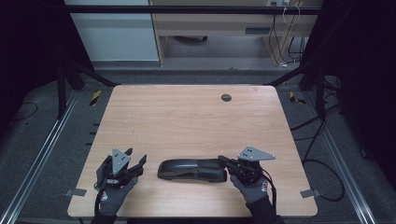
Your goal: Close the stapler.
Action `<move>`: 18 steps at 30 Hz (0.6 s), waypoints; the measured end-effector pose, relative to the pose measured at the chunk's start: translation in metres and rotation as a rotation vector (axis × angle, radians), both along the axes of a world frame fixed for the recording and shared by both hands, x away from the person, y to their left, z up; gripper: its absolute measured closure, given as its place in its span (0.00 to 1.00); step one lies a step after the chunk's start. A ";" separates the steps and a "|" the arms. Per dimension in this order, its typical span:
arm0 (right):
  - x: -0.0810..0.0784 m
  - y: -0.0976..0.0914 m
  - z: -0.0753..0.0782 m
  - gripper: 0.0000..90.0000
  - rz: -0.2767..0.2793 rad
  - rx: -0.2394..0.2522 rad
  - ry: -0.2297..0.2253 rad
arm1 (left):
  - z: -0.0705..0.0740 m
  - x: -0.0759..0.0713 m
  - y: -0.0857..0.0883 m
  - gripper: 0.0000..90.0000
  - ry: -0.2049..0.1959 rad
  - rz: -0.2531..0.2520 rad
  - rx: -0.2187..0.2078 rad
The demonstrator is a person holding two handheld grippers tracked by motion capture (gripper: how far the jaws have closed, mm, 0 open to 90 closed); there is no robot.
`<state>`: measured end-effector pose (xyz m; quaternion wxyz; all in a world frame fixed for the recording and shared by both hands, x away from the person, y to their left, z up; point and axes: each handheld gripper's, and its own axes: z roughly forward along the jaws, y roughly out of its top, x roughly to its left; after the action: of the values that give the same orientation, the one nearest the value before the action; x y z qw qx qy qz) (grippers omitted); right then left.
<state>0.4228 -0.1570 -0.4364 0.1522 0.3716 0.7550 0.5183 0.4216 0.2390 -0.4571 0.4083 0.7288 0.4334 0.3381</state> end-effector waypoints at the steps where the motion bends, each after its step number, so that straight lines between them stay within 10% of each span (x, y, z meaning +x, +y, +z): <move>1: 0.000 0.000 -0.001 1.00 -0.003 -0.006 0.000 | 0.000 0.000 0.000 0.45 0.002 0.001 0.000; 18: -0.001 -0.002 -0.021 1.00 -0.026 -0.018 0.031 | 0.000 -0.001 0.004 0.46 0.000 0.014 -0.012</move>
<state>0.4217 -0.1592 -0.4572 0.1504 0.3879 0.7572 0.5036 0.4210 0.2434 -0.4566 0.4103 0.7234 0.4404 0.3382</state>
